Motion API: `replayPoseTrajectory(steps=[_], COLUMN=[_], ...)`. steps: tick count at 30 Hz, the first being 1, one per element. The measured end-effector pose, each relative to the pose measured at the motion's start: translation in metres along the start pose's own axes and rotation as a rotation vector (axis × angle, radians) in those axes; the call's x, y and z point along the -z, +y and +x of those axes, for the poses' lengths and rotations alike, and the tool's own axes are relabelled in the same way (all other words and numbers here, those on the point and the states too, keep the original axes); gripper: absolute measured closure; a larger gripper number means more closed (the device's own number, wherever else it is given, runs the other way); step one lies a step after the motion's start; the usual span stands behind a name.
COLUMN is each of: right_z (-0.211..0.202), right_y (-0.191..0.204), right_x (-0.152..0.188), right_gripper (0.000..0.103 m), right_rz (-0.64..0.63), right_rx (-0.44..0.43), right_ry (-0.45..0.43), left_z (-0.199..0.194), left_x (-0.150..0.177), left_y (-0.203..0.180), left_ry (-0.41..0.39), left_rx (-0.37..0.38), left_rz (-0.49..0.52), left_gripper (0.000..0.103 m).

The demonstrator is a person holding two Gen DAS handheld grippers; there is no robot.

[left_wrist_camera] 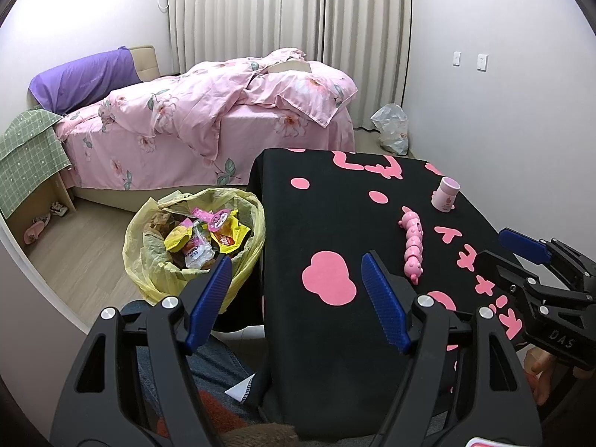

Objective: Collect trash

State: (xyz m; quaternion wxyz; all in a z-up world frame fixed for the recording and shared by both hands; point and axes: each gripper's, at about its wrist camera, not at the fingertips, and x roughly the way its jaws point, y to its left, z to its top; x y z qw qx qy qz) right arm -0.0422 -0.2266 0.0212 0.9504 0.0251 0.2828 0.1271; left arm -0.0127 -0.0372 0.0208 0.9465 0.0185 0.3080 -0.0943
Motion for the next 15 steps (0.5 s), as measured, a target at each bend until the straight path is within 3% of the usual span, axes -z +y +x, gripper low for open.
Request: replayPoseTrajectory(steps=[9, 13, 15], right_z=[-0.001, 0.018, 0.05], right_y=[-0.013, -0.06, -0.083], right_x=[0.001, 0.001, 0.009], right_gripper=[0.046, 0.046, 0.046], right_rz=[0.014, 0.027, -0.015], right_rx=[0.005, 0.001, 0.016], right_ry=[-0.003, -0.016, 0.08], left_z=[0.013, 0.076, 0.117], left_x=[-0.009, -0.026, -0.033], left_y=[-0.001, -0.01, -0.019], left_ry=[0.038, 0.134, 0.158], left_rx=[0.052, 0.095, 0.088], left_rz=[-0.011, -0.024, -0.04], left_gripper=[0.035, 0.035, 0.032])
